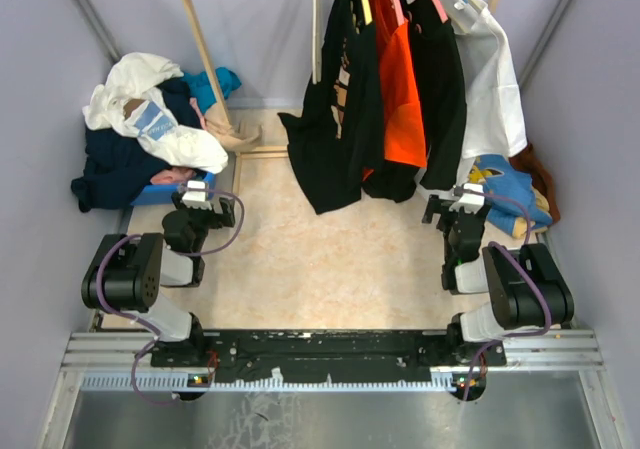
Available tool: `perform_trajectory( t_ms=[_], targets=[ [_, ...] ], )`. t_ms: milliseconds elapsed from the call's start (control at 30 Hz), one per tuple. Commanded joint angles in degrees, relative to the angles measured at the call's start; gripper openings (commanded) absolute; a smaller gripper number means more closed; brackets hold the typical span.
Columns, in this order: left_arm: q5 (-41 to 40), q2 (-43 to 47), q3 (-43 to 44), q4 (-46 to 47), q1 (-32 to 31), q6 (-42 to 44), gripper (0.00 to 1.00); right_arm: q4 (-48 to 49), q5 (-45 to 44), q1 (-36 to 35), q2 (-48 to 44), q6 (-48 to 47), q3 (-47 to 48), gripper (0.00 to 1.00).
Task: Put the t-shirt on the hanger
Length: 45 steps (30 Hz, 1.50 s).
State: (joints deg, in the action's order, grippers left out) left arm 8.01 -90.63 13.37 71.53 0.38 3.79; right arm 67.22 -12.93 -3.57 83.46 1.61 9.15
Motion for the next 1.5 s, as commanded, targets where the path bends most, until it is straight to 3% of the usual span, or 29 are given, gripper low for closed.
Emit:
perform_trajectory(
  t_ms=[0,533,667,933,1167,1367,1467],
  targets=[
    [0.9,-0.6,0.7,1.3,0.0,0.3,1.00,2.4,-0.3,0.3,-0.6,-0.5,1.5,0.99],
    [0.9,-0.4,0.6,1.5,0.0,0.4,1.00,2.5,-0.3,0.3,-0.6,-0.5,1.4,0.99],
    [5.5,0.8,-0.2,1.9,-0.1,2.2,1.00,2.9,-0.3,0.3,-0.8,-0.5,1.1,0.99],
    [6.0,10.1,-1.2,-4.9,-0.1,1.9,1.00,-4.3,-1.9,0.3,-14.3,0.1,-0.8,0.99],
    [7.0,26.8,2.2,-22.4,-0.5,-5.1,0.99,-29.2,-0.9,0.3,-36.8,0.9,3.7,0.99],
    [7.6,32.8,16.4,-46.8,-0.8,-13.7,1.00,-66.2,-2.6,0.3,-49.2,11.0,20.0,0.99],
    [6.4,34.7,23.4,-56.1,-0.8,-16.1,0.99,-78.3,-0.1,0.3,-52.6,15.1,27.5,0.99]
  ],
)
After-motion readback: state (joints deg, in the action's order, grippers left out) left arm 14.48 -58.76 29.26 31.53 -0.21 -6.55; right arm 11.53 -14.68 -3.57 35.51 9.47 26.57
